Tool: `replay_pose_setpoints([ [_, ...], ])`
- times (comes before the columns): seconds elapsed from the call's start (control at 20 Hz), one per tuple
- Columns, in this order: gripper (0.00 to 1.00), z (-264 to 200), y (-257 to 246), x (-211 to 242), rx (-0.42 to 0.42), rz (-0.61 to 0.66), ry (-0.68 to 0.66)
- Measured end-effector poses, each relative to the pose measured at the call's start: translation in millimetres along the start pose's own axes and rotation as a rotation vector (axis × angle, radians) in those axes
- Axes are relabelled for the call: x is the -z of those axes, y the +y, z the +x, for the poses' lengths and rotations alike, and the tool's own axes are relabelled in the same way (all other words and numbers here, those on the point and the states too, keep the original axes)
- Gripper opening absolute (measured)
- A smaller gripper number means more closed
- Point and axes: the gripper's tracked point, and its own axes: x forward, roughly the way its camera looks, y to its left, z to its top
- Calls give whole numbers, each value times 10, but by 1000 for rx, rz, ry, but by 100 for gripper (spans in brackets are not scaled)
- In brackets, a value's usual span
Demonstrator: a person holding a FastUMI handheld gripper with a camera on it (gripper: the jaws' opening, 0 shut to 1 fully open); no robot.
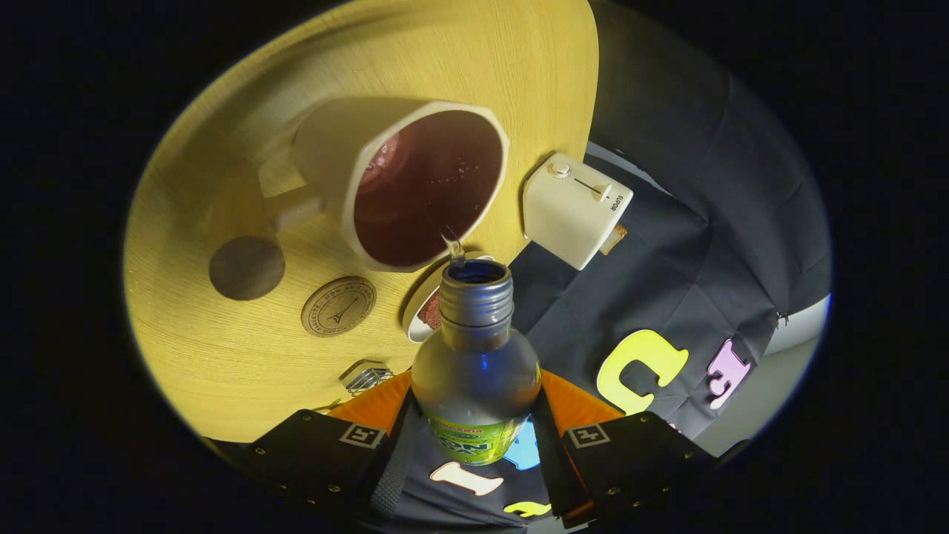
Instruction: Take the bottle from table, then pour the juice into the cup, finally place the bottle on the coaster
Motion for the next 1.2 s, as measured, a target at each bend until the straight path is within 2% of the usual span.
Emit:
replay_pose_setpoints([
  [1.2,74,-7,-22,-56,25,-65,-27],
])
